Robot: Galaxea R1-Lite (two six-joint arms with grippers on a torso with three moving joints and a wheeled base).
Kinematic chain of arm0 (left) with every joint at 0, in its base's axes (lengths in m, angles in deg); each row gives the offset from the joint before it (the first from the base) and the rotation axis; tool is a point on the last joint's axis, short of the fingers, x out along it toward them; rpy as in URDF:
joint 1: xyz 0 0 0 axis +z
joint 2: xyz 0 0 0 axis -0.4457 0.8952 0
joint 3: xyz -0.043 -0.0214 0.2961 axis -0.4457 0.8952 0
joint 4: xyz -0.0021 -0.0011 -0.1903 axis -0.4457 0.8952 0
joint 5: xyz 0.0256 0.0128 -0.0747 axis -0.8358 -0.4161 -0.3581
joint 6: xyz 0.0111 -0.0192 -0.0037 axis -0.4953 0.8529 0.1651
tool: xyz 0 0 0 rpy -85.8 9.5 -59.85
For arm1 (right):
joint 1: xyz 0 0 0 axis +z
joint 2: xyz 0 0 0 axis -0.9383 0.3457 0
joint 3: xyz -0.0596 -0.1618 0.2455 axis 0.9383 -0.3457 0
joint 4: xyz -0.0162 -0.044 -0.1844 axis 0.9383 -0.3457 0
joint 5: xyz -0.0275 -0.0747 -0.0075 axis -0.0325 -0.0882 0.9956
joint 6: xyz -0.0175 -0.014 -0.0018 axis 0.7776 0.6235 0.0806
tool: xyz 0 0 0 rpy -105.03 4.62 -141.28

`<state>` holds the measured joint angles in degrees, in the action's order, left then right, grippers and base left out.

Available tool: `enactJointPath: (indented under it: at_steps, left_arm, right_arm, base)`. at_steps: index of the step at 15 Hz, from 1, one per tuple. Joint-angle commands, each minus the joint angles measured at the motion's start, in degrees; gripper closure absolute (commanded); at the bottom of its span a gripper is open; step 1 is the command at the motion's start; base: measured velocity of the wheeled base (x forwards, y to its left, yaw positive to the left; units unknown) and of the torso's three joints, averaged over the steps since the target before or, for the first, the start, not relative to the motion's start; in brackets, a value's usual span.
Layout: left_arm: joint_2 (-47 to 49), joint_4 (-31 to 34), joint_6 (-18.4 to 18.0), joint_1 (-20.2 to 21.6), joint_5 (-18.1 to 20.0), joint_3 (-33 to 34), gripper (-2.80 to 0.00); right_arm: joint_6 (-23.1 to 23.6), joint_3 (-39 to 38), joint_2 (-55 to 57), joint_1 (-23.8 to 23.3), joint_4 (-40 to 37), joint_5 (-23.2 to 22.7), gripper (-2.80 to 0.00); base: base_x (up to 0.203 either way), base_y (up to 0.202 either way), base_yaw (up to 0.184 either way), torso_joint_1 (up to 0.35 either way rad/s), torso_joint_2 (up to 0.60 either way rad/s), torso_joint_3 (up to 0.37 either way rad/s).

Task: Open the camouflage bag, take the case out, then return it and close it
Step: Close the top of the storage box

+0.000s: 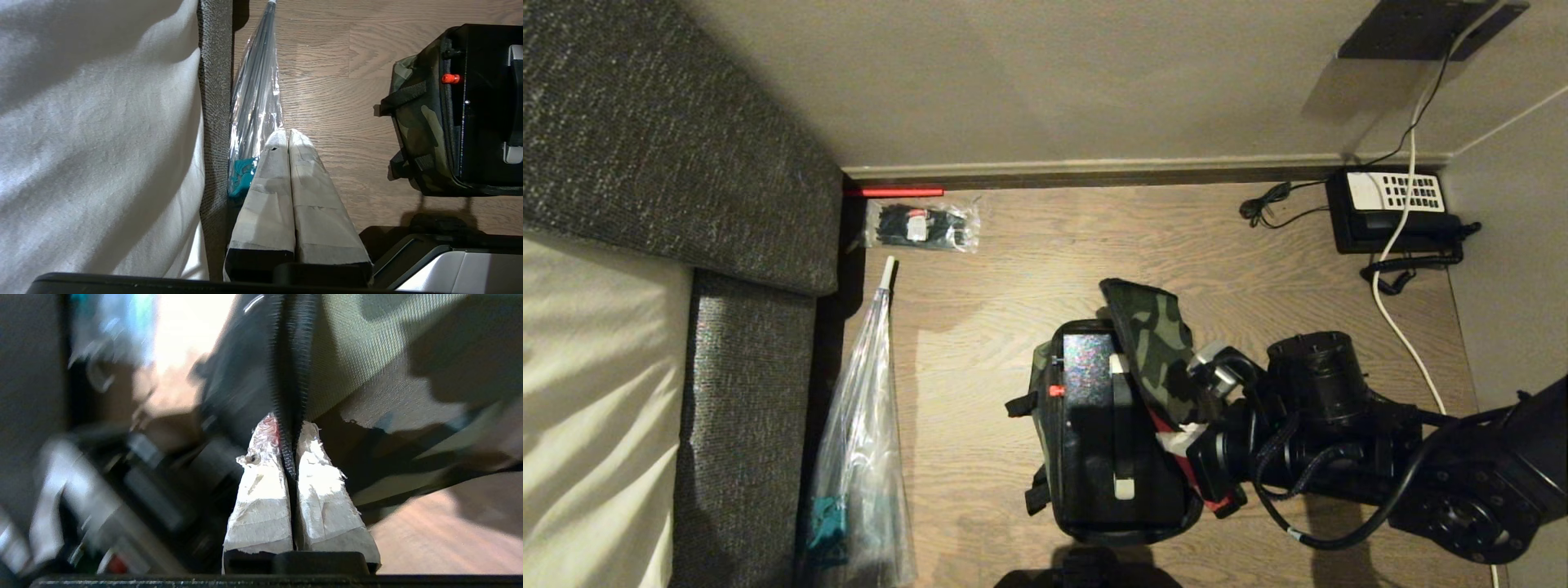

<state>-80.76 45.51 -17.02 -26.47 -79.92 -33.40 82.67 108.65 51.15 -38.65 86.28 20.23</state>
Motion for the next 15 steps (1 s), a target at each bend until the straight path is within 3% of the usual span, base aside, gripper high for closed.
enactJointPath:
  at_steps: [1,3,6,8,9,13,15]
  left_arm:
    - [-0.1,0.0,0.0,0.0,0.0,0.0,0.00]
    - [-0.1,0.0,0.0,0.0,0.0,0.0,0.00]
    - [-0.1,0.0,0.0,0.0,0.0,0.0,0.00]
    - [-0.2,0.0,0.0,0.0,0.0,0.0,0.00]
    - [-0.1,0.0,0.0,0.0,-0.1,0.0,0.00]
    - [-0.1,0.0,0.0,0.0,-0.1,0.0,0.00]
    - [-0.2,0.0,0.0,0.0,-0.1,0.0,0.00]
  right_arm:
    - [0.1,0.7,0.3,-0.9,1.8,0.4,0.00]
    - [-0.8,0.3,0.7,0.0,1.3,0.3,0.00]
    - [-7.3,2.0,1.9,3.5,1.3,0.2,0.00]
    - [-8.2,1.5,2.2,5.1,1.0,0.4,0.00]
    - [-10.4,1.4,2.6,6.1,0.9,0.4,-2.80]
    - [-22.7,5.0,5.6,10.4,1.4,2.6,-2.80]
    - [-27.5,6.0,6.8,12.1,1.4,5.9,-2.80]
  base:
    - [0.000,0.000,0.000,0.000,0.00,0.000]
    - [0.000,0.000,0.000,0.000,0.00,0.000]
    - [0.000,0.000,0.000,0.000,0.00,0.000]
    - [0.000,0.000,0.000,0.000,0.00,0.000]
    - [0.000,0.000,0.000,0.000,0.00,0.000]
    - [0.000,0.000,0.000,0.000,0.00,0.000]
    - [0.000,0.000,0.000,0.000,0.00,0.000]
